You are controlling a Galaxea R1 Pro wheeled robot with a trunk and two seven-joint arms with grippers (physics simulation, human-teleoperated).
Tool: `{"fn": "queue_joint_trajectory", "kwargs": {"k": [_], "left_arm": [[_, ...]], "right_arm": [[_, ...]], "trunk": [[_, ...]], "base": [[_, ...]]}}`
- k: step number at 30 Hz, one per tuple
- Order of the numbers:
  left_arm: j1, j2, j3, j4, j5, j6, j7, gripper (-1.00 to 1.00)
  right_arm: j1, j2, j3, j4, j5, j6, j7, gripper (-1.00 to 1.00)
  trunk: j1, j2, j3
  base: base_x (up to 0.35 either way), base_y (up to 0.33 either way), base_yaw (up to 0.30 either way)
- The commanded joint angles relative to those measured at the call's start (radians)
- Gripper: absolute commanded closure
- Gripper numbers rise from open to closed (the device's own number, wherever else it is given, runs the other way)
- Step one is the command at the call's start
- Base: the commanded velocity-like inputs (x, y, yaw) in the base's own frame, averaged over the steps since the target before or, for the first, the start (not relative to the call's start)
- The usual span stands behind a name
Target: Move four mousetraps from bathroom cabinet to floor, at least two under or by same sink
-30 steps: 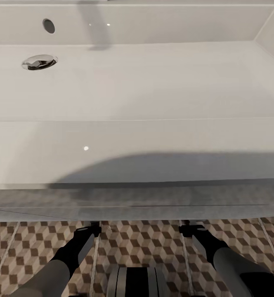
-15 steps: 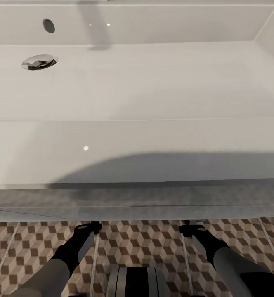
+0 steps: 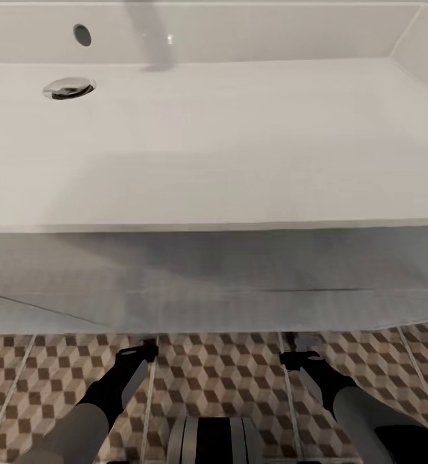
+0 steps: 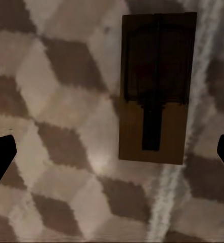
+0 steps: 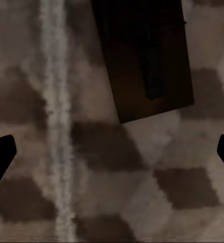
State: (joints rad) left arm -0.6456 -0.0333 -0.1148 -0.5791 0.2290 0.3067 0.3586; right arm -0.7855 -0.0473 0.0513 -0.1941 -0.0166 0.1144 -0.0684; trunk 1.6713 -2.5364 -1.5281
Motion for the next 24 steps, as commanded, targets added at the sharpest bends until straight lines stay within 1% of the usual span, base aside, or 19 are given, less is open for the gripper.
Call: {"fn": "queue_joint_trajectory", "kwargs": {"k": [1,8,24], "left_arm": [[0.0,0.001,-0.006,-0.002,0.011,0.004,0.009,-1.0],[0.0,0.001,-0.005,-0.003,0.012,0.005,0.009,-1.0],[-0.001,0.0,-0.008,-0.004,0.012,0.0,0.01,-1.0]], "right_arm": [[0.0,0.0,0.005,-0.002,-0.002,0.007,-0.004,-1.0],[0.0,0.0,0.005,-0.002,0.002,0.006,-0.004,-1.0],[0.0,0.0,0.011,-0.003,0.005,0.004,-0.004,-1.0]], "trunk": [[-0.001,0.0,-0.001],[-0.001,0.0,-0.001],[-0.001,0.0,-0.001]], "base": [[-0.259,0.0,0.0],[-0.306,0.0,0.0],[-0.341,0.0,0.0]]}}
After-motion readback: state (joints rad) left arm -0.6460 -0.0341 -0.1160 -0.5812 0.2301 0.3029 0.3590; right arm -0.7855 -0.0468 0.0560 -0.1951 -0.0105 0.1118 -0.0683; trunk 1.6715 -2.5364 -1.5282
